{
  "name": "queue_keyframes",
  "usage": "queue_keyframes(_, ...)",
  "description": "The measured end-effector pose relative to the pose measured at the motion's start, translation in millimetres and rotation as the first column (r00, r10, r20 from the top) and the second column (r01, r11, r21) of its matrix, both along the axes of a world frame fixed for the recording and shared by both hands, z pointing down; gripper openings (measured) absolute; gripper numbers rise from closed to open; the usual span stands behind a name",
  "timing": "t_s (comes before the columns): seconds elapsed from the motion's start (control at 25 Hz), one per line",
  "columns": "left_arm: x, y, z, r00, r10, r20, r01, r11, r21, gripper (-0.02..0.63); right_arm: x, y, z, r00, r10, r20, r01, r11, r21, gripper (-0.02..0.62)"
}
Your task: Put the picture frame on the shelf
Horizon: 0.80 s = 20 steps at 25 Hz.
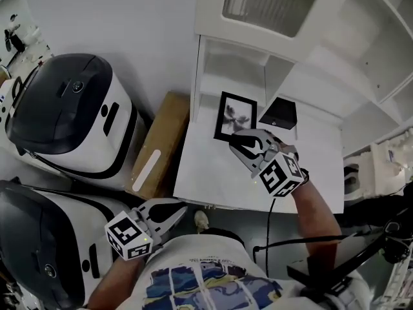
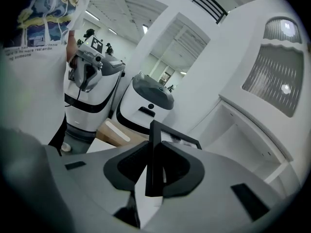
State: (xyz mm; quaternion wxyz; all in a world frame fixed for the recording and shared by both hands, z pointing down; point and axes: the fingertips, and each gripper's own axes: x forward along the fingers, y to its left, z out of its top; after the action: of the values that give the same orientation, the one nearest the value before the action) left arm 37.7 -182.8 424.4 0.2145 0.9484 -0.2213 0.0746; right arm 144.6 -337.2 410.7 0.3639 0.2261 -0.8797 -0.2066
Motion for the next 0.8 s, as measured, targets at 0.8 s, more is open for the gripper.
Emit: queue_keyframes(0.8, -18.2, -36.6, 1.7, 0.964, -0.263, 0.036, 0.263, 0.965, 0.016, 0.014, -14.8, -160.8, 39.5, 0.995, -0.068, -0.078, 0.063, 0.996, -0.061, 0.100)
